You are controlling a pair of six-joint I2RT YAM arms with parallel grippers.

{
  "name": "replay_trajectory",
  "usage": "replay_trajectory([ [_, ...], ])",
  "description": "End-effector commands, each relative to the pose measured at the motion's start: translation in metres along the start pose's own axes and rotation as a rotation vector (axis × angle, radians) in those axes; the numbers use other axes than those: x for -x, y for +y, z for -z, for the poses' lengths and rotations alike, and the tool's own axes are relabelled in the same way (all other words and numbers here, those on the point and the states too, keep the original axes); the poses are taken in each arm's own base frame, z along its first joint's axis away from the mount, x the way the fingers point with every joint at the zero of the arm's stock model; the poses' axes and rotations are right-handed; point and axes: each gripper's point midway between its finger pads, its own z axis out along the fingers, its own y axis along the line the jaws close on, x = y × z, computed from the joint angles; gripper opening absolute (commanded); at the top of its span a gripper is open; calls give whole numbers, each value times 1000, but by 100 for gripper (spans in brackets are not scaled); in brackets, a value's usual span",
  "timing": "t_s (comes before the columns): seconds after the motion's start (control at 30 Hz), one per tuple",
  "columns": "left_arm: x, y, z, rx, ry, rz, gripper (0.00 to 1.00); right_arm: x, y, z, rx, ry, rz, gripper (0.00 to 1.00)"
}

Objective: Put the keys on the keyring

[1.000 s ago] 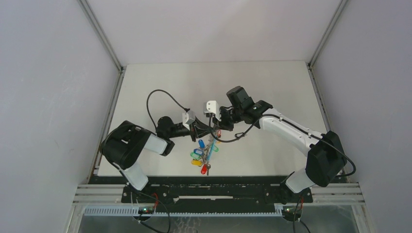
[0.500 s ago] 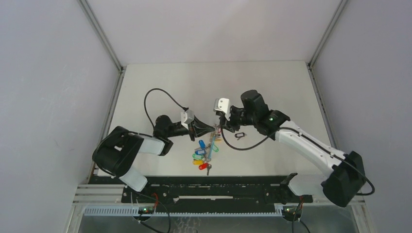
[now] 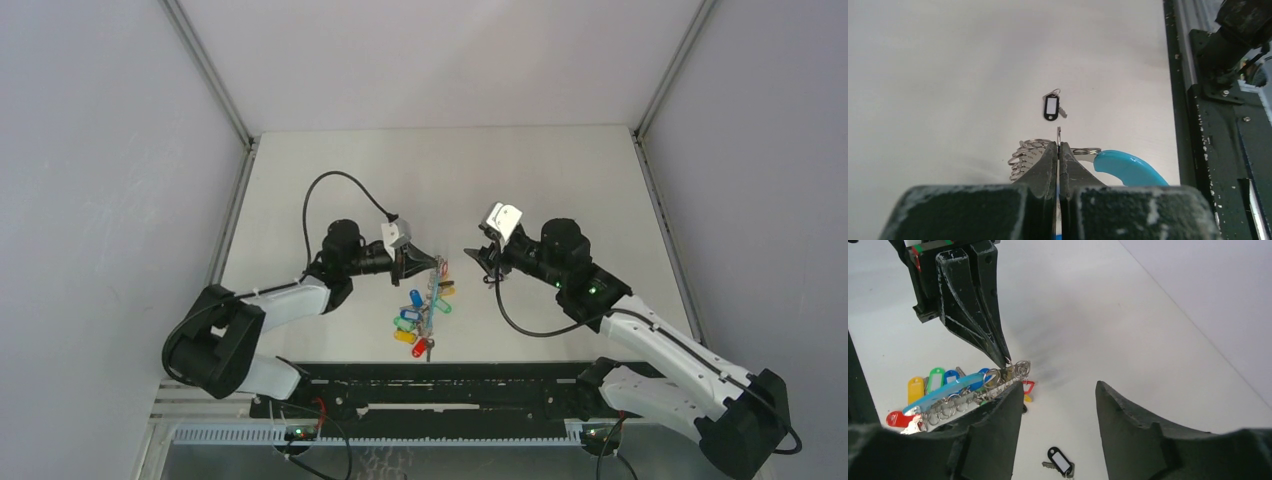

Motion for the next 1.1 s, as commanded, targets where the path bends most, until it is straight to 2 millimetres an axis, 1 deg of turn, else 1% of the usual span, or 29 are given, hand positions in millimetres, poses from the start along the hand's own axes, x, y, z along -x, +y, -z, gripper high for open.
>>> replay_trajectory([
  [0.0, 10, 6, 0, 41, 80, -82, 0, 22, -13, -4, -54, -88, -55, 58],
  [0.2, 1, 6, 5, 68, 168, -186, 0, 20, -7, -6, 3, -97, -71, 59],
  [0.27, 1, 4, 7, 62, 172, -228, 0, 16, -2, -8, 34, -89, -77, 56],
  [0.3, 0, 2, 8, 58, 172, -258, 0, 14, 1, -10, 51, -83, -74, 56],
  [0.4, 0, -4, 11, 52, 174, -344, 0, 9, 7, -14, 86, -69, -124, 59],
  [0.43, 0, -5, 12, 50, 178, -363, 0, 6, 10, -14, 104, -60, -125, 59],
  [0.5, 1, -7, 13, 48, 182, -387, 0, 1, 14, -14, 126, -42, -106, 62],
  [0.53, 2, -7, 14, 47, 182, -394, 0, -1, 17, -13, 143, -34, -97, 65],
  [0.57, 3, -8, 14, 45, 179, -404, 0, -3, 19, -13, 157, -30, -79, 86],
  [0.6, 6, -9, 15, 45, 174, -416, 0, -4, 22, -12, 169, -25, -67, 92],
  [0.63, 9, -9, 15, 46, 170, -429, 0, -5, 23, -13, 176, -22, -59, 93],
  [0.73, 18, -9, 17, 45, 163, -477, 0, -8, 24, -15, 187, -19, -36, 94],
  [0.83, 24, -8, 17, 41, 158, -533, 0, -9, 20, -15, 174, -18, -23, 94],
  [0.9, 24, -7, 17, 34, 162, -553, 0, -10, 16, -15, 154, -11, -37, 95],
  [1.0, 21, -7, 17, 29, 172, -561, 0, -15, 16, -12, 145, 13, -52, 95],
  [1.07, 21, -9, 16, 12, 171, -551, 0, -13, 23, -13, 179, 3, -38, 92],
])
